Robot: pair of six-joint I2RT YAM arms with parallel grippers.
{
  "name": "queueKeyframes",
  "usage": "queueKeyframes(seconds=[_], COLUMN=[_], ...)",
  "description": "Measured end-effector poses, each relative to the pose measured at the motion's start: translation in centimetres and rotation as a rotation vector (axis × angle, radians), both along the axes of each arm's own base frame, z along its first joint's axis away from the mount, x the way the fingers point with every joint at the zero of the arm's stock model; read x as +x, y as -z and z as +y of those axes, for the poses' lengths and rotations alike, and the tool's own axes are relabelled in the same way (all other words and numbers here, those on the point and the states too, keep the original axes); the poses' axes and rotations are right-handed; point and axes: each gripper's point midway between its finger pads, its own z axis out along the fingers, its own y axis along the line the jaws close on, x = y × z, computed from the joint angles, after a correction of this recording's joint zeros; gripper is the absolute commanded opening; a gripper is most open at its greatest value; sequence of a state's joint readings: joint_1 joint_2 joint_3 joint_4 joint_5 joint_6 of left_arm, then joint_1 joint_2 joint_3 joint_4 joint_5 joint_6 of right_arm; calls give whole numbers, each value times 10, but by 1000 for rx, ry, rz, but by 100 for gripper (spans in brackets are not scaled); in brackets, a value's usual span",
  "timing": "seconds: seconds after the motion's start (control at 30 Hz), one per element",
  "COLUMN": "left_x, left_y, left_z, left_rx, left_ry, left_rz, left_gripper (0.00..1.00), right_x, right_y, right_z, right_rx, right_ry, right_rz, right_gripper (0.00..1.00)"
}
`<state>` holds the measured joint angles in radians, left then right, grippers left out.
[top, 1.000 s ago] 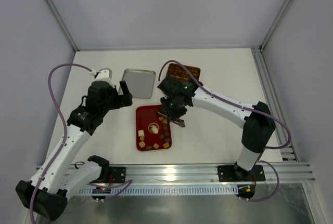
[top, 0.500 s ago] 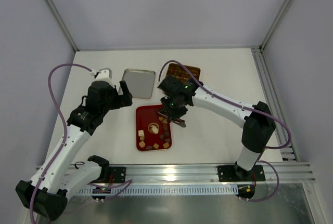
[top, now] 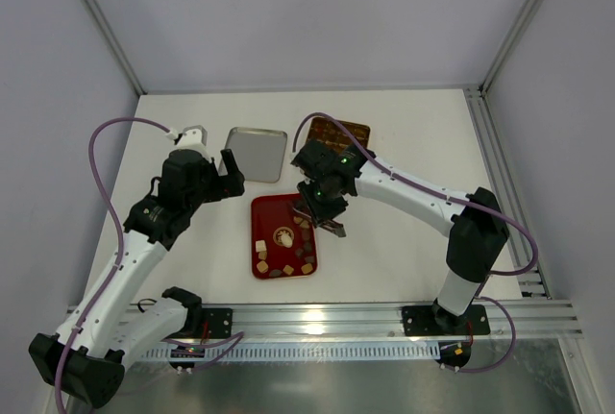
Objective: Pack the chocolate
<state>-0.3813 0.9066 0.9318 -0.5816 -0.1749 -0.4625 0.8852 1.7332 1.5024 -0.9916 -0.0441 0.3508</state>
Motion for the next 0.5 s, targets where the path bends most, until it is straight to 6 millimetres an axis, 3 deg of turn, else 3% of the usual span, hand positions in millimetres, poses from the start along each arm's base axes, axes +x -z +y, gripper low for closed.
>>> queueKeyframes(seconds=[0.5], left_x=[0], left_y=[0], left_z=[0], left_rx=[0], left_ry=[0], left_rz=[0], left_gripper=[100], right_x=[0], right_y=[2], right_z=[1], right_rx=[-14], right_ry=[-15], right_rz=[15], right_gripper=[29])
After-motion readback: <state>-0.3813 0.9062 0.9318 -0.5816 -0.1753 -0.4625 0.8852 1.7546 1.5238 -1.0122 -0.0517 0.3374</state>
